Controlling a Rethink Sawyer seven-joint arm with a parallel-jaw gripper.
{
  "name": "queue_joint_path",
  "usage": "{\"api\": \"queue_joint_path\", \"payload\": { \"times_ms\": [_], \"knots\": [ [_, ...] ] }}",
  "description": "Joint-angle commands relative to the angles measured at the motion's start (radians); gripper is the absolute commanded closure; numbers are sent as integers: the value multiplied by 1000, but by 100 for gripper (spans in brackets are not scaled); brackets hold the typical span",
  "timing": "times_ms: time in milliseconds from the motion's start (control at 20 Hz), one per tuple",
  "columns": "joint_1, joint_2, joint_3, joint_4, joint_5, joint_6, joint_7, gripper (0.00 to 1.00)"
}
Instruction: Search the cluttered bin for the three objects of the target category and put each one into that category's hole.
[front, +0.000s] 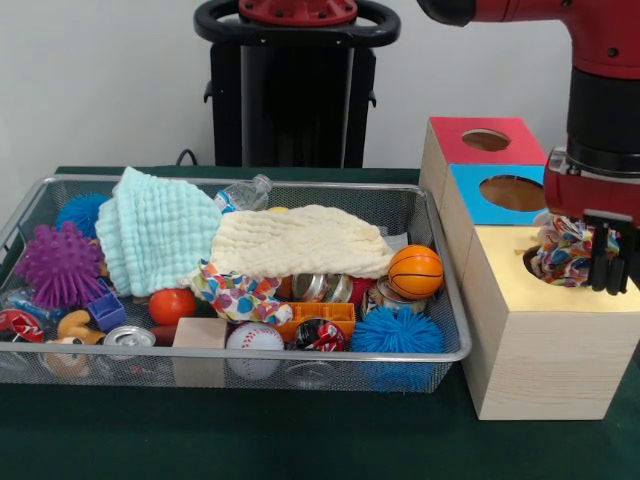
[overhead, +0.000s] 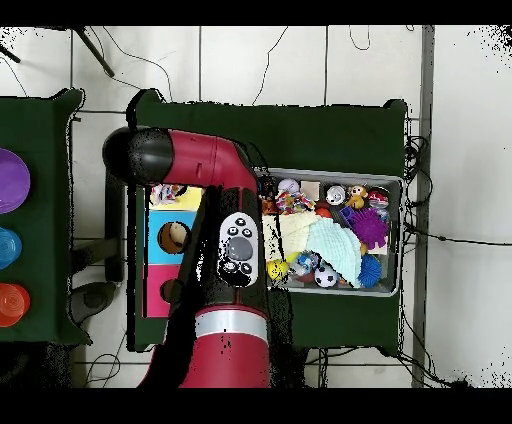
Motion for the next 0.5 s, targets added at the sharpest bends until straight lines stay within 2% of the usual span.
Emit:
{"api": "queue_joint_path", "payload": {
  "times_ms": [50,500],
  "knots": [
    [-9,-33,64,5,40,200,156,100],
    [-8,-90,65,41,56,280,156,100]
  ]
}}
